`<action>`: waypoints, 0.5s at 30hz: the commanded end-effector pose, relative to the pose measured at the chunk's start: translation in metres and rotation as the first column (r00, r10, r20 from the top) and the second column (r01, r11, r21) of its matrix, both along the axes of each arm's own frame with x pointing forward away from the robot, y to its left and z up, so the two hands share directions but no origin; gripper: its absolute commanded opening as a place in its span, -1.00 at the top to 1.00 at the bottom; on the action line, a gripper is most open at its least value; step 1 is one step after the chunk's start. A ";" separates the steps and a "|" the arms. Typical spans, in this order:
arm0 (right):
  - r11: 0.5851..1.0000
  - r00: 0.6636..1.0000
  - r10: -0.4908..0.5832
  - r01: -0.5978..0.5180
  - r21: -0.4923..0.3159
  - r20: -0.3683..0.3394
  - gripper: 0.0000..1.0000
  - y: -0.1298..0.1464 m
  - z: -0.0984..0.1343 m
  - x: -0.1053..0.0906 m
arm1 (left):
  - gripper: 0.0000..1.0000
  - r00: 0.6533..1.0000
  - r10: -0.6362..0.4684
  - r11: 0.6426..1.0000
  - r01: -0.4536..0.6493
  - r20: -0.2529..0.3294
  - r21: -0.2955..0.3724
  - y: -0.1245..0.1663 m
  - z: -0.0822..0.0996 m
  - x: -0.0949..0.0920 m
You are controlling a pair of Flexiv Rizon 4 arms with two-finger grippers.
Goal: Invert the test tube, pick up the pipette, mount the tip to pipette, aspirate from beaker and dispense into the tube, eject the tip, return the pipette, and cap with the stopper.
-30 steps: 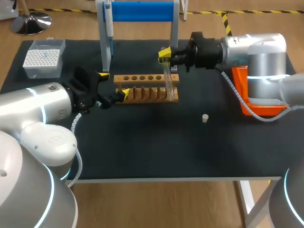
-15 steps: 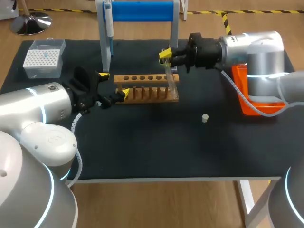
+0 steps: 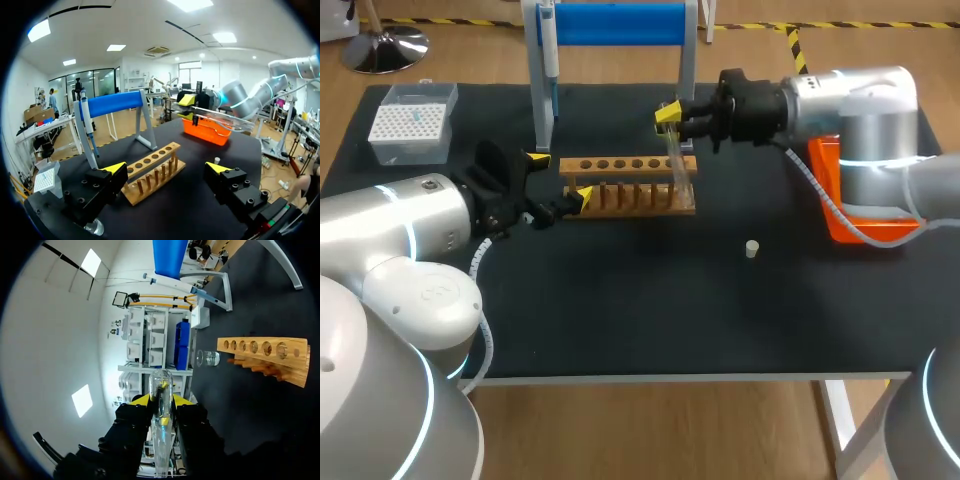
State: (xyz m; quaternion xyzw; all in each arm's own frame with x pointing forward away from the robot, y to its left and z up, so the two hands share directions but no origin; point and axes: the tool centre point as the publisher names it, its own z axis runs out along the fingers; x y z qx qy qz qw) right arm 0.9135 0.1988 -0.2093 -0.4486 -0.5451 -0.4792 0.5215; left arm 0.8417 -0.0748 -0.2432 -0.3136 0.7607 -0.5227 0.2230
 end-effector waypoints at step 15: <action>1.000 1.000 -0.002 0.002 -0.003 0.001 1.00 -0.001 0.001 -0.001 | -1.00 0.913 -0.197 0.980 0.182 0.357 0.076 0.000 0.009 0.007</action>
